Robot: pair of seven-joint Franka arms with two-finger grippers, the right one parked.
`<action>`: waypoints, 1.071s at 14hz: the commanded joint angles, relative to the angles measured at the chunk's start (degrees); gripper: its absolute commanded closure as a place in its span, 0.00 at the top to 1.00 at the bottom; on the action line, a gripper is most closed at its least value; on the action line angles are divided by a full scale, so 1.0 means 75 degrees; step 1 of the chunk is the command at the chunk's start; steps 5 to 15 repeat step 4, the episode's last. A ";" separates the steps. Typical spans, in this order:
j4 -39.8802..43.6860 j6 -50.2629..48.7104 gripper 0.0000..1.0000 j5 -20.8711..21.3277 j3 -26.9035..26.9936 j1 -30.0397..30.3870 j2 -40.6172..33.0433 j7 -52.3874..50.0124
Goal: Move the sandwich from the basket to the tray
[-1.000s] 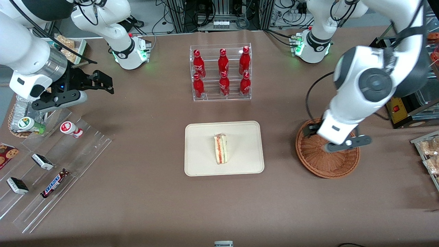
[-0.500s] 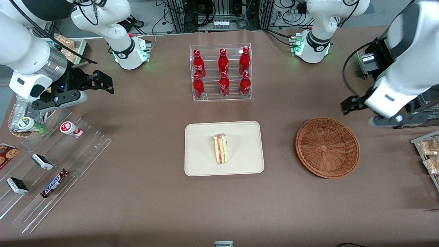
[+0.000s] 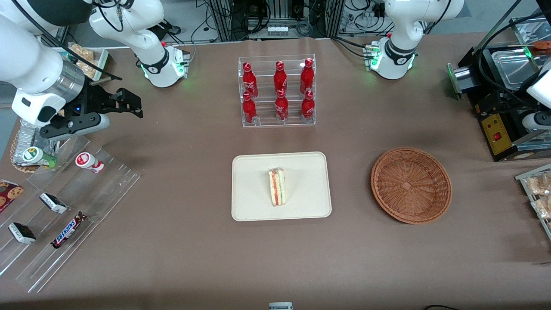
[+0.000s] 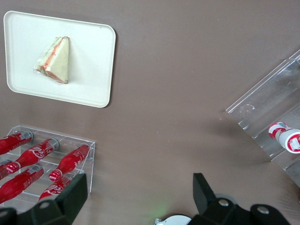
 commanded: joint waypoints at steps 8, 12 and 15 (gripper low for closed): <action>-0.0068 0.0204 1.00 -0.0119 -0.0043 -0.0069 0.0085 0.0086; -0.0068 0.0204 1.00 -0.0119 -0.0043 -0.0069 0.0085 0.0086; -0.0068 0.0204 1.00 -0.0119 -0.0043 -0.0069 0.0085 0.0086</action>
